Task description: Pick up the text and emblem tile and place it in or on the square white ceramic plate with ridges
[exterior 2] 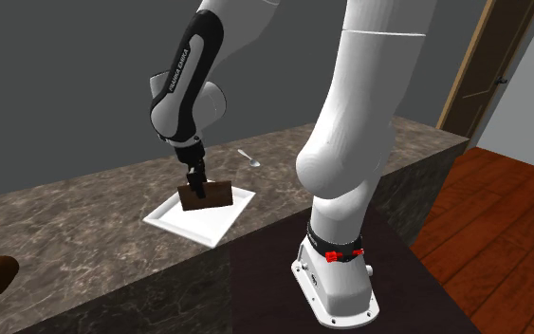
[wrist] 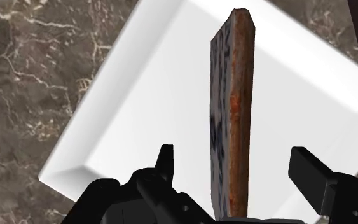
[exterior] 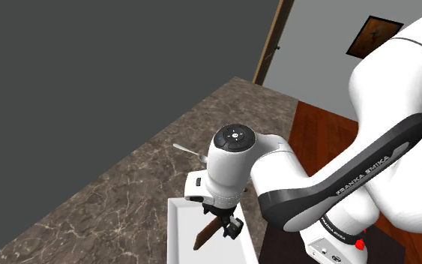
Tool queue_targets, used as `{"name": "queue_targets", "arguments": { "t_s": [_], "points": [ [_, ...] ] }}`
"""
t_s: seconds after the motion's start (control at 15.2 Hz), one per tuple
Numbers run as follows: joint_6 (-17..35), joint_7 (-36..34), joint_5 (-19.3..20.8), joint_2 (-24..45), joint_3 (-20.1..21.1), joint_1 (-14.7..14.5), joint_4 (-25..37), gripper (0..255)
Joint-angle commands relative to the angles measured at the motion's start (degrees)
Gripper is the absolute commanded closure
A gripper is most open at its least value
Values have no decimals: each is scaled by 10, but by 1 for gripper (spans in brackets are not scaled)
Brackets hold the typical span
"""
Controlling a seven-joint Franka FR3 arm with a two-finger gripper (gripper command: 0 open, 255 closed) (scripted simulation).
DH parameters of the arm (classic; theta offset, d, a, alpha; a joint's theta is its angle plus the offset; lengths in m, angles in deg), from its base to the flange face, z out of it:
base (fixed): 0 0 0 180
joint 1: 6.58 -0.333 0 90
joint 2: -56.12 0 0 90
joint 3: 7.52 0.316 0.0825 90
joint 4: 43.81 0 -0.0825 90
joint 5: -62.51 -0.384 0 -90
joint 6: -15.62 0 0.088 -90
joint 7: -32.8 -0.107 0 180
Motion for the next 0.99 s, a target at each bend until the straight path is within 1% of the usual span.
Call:
{"name": "queue_targets", "arguments": {
  "t_s": [0.0, 0.13, 0.4, 0.92],
  "points": [
    [0, 0, 0, 0, 0, 0, 0, 0],
    [0, 0, 0, 0, 0, 0, 0, 0],
    [-85, 19, -27, -60, -1, -6, 28, 0],
    [-85, 19, -27, -60, -1, -6, 28, 0]
  ]
}}
